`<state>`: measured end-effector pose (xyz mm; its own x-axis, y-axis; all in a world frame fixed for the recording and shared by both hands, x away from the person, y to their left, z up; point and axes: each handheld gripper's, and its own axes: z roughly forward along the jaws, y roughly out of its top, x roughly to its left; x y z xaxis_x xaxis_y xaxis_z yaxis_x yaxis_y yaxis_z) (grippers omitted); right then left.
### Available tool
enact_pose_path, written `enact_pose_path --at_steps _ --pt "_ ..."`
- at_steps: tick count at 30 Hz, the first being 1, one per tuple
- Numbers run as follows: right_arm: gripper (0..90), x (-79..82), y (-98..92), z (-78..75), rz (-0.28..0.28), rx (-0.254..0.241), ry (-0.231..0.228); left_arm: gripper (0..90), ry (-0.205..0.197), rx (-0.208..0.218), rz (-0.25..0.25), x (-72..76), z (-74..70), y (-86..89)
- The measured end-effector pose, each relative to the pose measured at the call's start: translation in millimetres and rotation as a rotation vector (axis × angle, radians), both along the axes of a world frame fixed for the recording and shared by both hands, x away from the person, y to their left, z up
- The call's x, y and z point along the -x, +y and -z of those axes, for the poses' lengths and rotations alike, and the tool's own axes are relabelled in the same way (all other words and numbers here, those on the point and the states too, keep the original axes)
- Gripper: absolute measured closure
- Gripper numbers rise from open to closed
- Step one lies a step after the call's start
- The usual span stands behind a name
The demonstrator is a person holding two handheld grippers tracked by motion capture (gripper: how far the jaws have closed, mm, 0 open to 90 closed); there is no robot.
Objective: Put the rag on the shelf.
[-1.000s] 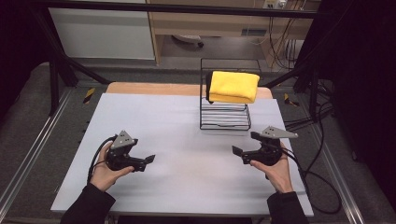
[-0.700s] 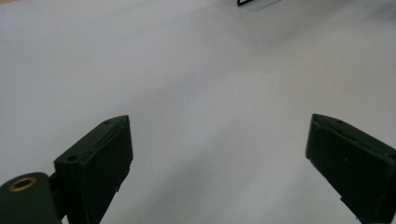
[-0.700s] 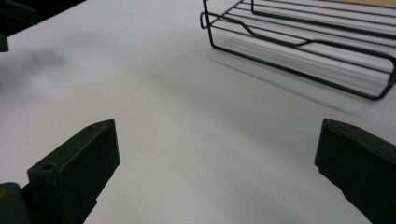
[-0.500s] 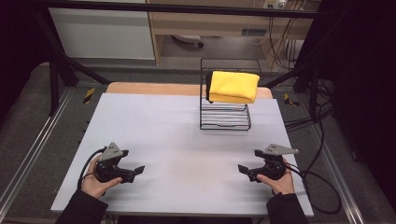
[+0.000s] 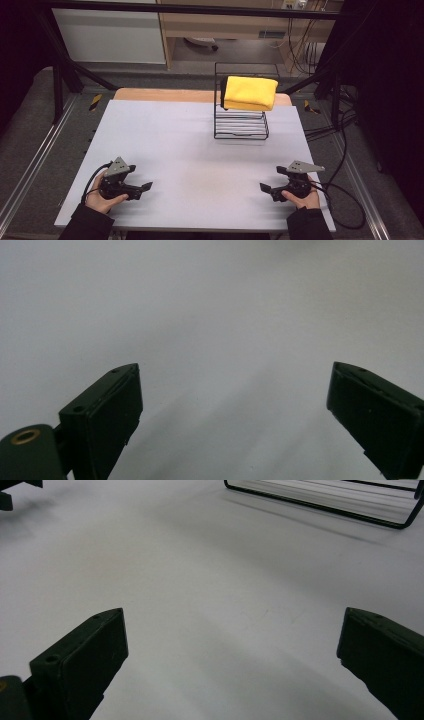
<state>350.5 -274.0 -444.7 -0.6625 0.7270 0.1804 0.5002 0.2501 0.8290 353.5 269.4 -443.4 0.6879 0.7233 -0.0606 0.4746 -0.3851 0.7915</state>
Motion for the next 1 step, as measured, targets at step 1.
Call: enact_pose_path --at_steps 1 --pt "0.7 -0.1 0.0 0.1 -0.002 0.003 0.003 7.7 -0.003 0.002 0.000 0.2 -0.1 0.0"
